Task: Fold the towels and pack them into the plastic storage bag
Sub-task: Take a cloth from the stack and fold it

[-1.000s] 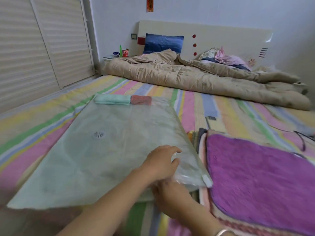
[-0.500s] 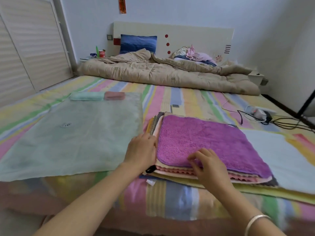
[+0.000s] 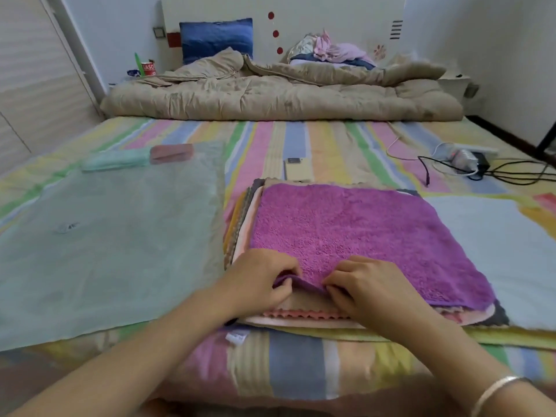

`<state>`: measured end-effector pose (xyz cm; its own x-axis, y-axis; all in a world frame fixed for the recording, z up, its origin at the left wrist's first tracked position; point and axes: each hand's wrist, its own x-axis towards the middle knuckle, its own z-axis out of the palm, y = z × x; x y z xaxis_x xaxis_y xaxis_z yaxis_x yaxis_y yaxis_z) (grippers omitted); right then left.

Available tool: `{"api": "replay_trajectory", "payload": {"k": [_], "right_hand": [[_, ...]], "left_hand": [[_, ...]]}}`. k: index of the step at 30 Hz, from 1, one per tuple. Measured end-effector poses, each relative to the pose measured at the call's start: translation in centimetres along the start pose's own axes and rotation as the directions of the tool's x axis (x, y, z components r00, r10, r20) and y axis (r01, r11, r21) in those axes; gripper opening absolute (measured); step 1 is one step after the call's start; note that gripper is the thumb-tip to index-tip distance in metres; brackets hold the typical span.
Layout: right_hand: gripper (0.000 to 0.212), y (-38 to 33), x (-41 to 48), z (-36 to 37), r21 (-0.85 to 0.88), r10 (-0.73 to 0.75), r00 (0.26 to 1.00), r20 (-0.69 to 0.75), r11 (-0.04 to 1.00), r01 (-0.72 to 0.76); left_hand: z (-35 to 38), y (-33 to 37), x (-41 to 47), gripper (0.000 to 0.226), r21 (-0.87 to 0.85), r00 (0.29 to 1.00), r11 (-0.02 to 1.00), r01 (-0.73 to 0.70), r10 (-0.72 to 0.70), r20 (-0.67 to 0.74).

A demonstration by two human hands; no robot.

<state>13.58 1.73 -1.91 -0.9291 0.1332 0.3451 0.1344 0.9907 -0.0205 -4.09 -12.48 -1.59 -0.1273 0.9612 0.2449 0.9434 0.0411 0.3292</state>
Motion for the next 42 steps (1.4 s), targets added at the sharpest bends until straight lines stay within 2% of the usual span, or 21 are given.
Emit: {"api": "replay_trajectory", "payload": {"k": [3, 5, 8, 11, 13, 18, 21, 24, 26, 28, 34, 40, 42], "right_hand": [[0.038, 0.8, 0.6, -0.2, 0.032, -0.020, 0.999, 0.032, 0.999, 0.019], [0.038, 1.6, 1.0, -0.4, 0.079, 0.004, 0.999, 0.044, 0.997, -0.008], [0.032, 3.6, 1.7, -0.9, 0.173, 0.100, 0.987, 0.123, 0.978, -0.120], [0.039, 7.3, 1.8, -2.2, 0.186, 0.234, 0.934, 0.271, 0.939, -0.289], [0.044, 10.1, 1.3, -3.1, 0.197, 0.298, 0.902, 0.313, 0.908, -0.369], [0.050, 15.6, -0.2, -4.7, 0.206, 0.514, 0.758, 0.402, 0.756, -0.622], [0.048, 16.8, -0.4, -4.6, 0.351, 0.592, 0.694, 0.410, 0.600, -0.719], [0.040, 17.2, -0.2, -4.0, 0.442, 0.636, 0.665, 0.391, 0.504, -0.742], [0.022, 17.4, 0.0, -3.6, 0.496, 0.652, 0.672, 0.350, 0.480, -0.724], [0.003, 17.7, 0.0, -3.3, 0.522, 0.672, 0.682, 0.287, 0.488, -0.700], [0.018, 18.8, -0.7, -1.3, 0.478, 0.706, 0.681, 0.193, 0.539, -0.694], [0.022, 18.8, -1.1, -0.6, 0.252, 0.717, 0.684, 0.135, 0.643, -0.723], [0.025, 18.5, -0.3, -0.5, 0.134, 0.699, 0.714, 0.051, 0.703, -0.698]], "left_hand": [[-0.3, -1.5, 1.1, 0.012, -0.223, 0.993, 0.967, 0.122, -0.121, 0.019], [-0.4, -2.4, 1.9, 0.005, -0.279, 0.982, 0.942, 0.185, -0.184, 0.031], [-0.4, -3.5, 3.1, 0.012, -0.275, 0.965, 0.927, 0.254, -0.261, 0.013], [-0.7, -4.3, 4.3, 0.015, -0.223, 0.954, 0.935, 0.277, -0.295, -0.049], [-1.0, -4.7, 4.9, 0.015, -0.215, 0.948, 0.933, 0.287, -0.309, -0.074], [-0.8, -5.9, 6.1, 0.015, -0.184, 0.928, 0.925, 0.332, -0.356, -0.114], [-0.6, -6.3, 6.7, 0.013, -0.185, 0.924, 0.925, 0.332, -0.359, -0.133], [-0.5, -6.6, 7.2, 0.014, -0.181, 0.917, 0.928, 0.326, -0.357, -0.179], [-0.4, -7.1, 7.6, 0.012, -0.156, 0.913, 0.933, 0.325, -0.353, -0.204], [-0.3, -7.8, 8.1, 0.013, -0.120, 0.914, 0.937, 0.329, -0.348, -0.208], [0.1, -8.7, 8.5, 0.015, -0.056, 0.920, 0.936, 0.349, -0.353, -0.171], [0.2, -7.9, 8.3, 0.021, 0.117, 0.922, 0.929, 0.352, -0.322, -0.215], [-0.2, -7.7, 8.7, 0.024, 0.222, 0.937, 0.924, 0.311, -0.259, -0.236]]}}
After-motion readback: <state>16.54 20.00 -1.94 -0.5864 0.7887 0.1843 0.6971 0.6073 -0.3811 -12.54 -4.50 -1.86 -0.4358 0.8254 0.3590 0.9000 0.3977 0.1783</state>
